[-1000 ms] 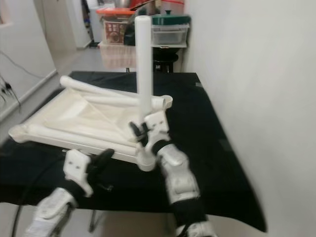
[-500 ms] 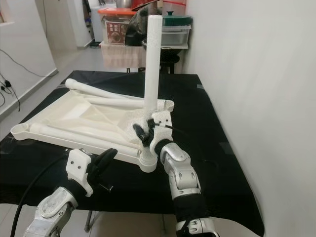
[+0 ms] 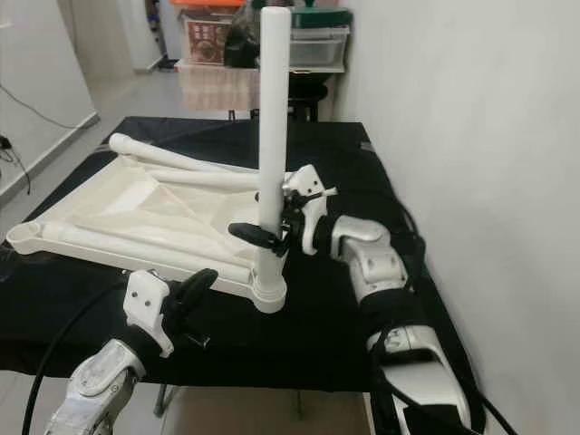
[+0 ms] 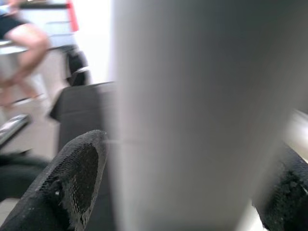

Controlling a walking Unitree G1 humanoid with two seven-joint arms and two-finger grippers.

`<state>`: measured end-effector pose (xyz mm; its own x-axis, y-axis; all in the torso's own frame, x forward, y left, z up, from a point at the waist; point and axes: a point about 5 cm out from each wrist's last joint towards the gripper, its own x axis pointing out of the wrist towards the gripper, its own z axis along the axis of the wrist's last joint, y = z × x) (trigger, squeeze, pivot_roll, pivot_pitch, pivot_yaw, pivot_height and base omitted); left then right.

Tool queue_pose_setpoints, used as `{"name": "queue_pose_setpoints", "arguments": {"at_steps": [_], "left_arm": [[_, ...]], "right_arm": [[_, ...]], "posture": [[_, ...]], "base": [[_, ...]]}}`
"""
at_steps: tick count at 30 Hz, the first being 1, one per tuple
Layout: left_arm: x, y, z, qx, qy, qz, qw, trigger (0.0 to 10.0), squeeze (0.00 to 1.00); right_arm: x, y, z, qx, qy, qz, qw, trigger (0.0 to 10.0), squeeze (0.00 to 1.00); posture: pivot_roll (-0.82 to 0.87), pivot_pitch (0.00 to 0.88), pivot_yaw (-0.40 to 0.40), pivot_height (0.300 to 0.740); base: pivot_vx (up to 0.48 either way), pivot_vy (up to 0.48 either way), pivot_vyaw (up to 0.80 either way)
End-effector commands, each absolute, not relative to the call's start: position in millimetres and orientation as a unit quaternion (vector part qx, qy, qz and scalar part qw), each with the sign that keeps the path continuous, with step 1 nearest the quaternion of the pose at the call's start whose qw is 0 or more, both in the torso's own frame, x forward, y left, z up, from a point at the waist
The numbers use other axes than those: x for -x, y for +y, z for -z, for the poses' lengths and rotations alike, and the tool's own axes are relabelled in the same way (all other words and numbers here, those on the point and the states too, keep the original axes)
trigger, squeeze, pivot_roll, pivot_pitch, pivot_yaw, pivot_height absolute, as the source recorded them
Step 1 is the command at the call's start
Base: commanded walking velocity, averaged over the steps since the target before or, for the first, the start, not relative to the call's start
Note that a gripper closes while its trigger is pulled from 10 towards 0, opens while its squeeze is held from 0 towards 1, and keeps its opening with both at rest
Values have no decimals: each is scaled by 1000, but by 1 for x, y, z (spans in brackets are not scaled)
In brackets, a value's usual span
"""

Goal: Building children table

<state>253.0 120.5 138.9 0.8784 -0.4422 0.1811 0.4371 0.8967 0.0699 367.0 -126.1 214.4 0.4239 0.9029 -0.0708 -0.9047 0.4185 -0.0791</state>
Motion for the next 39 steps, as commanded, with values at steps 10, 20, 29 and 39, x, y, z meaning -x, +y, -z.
{"name": "queue_pose_setpoints", "arguments": {"at_steps": [10,20,29,39], "left_arm": [[-252,120,-137,-14,-91,227,969,10000,0],[-251,120,-136,-15,-88,229,969,10000,0],[-252,124,-135,-19,-87,227,970,10000,0],[-253,124,-134,-24,-86,224,970,10000,0]], "right_arm": [[-371,-123,-207,29,38,-578,815,0,0],[-372,-146,-197,29,16,-518,855,0,0],[-337,-127,-125,-10,93,-94,991,0,0],[-346,-118,-132,-17,66,-124,990,0,0]], "posture": [[3,0,-44,740],[-2,0,-40,740],[-7,0,-42,740],[-7,0,-44,740]], "base": [[0,0,0],[0,0,0],[0,0,0],[0,0,0]]}}
